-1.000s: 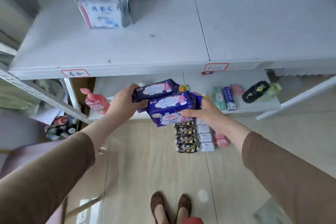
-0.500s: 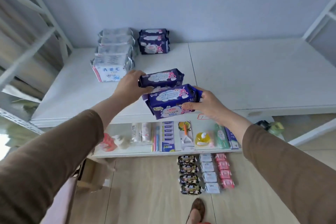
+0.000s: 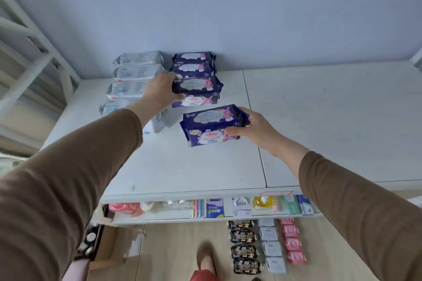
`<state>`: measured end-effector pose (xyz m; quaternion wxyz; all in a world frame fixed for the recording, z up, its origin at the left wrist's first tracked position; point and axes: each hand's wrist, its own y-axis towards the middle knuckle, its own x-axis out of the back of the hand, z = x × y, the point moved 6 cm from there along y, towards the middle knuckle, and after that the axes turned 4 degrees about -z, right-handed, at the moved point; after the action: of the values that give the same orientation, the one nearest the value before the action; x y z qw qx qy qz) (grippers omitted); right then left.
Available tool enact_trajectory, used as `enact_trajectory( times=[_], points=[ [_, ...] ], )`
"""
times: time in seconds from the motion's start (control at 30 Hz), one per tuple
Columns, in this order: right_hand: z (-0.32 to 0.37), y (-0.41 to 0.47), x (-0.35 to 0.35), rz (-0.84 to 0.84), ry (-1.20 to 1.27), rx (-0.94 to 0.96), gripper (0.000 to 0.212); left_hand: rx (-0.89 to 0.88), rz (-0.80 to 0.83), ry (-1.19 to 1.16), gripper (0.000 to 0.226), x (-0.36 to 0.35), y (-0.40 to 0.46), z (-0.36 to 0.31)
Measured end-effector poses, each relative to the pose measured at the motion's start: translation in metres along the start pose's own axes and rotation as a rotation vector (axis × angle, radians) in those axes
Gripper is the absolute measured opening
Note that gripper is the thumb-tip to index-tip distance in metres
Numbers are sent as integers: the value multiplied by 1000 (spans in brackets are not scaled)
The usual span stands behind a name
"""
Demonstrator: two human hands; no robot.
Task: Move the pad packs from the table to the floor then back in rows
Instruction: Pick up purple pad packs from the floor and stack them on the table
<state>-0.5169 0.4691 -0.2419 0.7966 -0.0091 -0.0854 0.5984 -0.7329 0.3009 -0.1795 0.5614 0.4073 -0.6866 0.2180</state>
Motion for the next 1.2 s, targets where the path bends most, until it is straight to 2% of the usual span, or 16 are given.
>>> enact_trajectory(
  times=[0.27,0.43,0.57,0.67,0.83,1.03,1.2],
  points=[
    [-17,56,-10,-86,-26,-51,54,-98,73,96,46,-32,70,29],
    [-22,78,-18,-93,-36,-60,53,-176,21,286,51,-42,83,37],
    [-23,95,-25,-93,-73,-54,57,-216,53,373,50,-49,88,39],
    [-25,104,-32,-99,-117,-42,58,-230,72,408,60,-47,89,40],
    [-30,120,-43,-155,-248,-23,62,-249,61,375,66,-29,78,44],
    [-29,137,-49,-266,-420,30,49,-205,9,282,47,-5,48,54],
    [-20,143,-52,-329,-575,34,41,-181,2,240,44,-3,18,57]
  ],
)
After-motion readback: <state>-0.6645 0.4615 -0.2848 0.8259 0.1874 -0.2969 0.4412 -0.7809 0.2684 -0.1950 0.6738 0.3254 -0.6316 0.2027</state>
